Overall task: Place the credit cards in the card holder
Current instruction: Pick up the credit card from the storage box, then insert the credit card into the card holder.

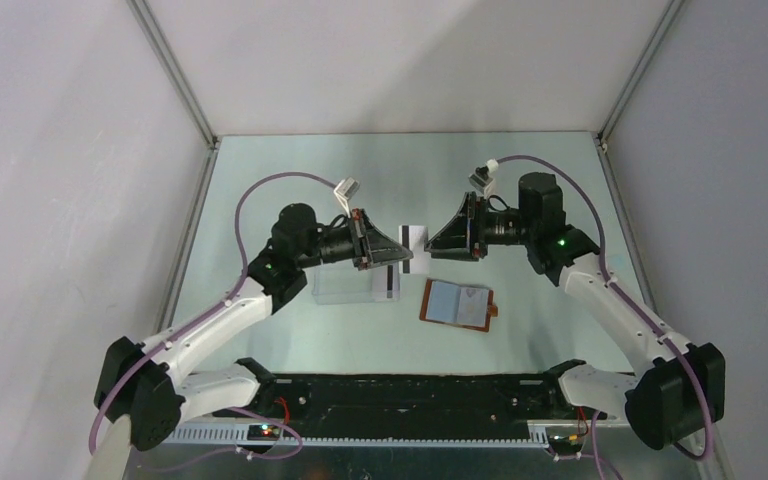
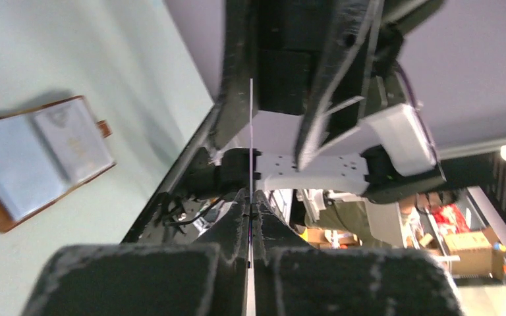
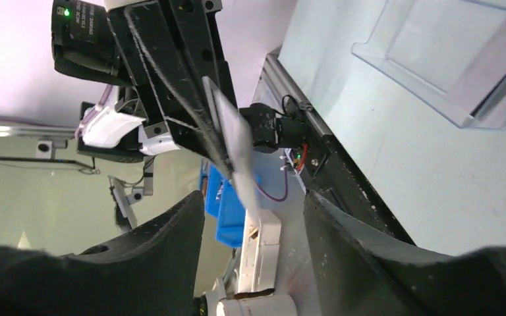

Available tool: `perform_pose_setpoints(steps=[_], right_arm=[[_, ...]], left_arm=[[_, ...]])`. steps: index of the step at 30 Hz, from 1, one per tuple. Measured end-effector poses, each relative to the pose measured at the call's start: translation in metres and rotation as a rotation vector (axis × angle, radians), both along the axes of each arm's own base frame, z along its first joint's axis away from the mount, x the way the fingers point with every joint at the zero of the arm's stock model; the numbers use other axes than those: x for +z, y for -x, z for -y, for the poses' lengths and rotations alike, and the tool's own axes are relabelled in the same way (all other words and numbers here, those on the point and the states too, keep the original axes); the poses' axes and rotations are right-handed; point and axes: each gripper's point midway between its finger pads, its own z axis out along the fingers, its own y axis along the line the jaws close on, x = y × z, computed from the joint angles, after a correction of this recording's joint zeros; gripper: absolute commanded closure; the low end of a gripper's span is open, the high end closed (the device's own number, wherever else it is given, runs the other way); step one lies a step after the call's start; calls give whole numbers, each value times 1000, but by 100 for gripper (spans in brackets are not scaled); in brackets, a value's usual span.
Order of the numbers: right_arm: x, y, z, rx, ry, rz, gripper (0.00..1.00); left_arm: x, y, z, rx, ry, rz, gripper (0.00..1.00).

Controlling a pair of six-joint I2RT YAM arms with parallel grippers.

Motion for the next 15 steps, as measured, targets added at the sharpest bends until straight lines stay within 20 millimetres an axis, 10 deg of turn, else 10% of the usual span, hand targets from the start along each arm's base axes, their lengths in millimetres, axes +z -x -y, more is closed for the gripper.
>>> perform_pose_setpoints(steps=[11, 15], right_arm=[[25, -1, -19, 84, -133, 11, 99], [33, 2, -23, 111, -163, 18, 100]], left_arm=[[32, 10, 5, -75, 119, 35, 97], [31, 10, 5, -74, 123, 28, 63]])
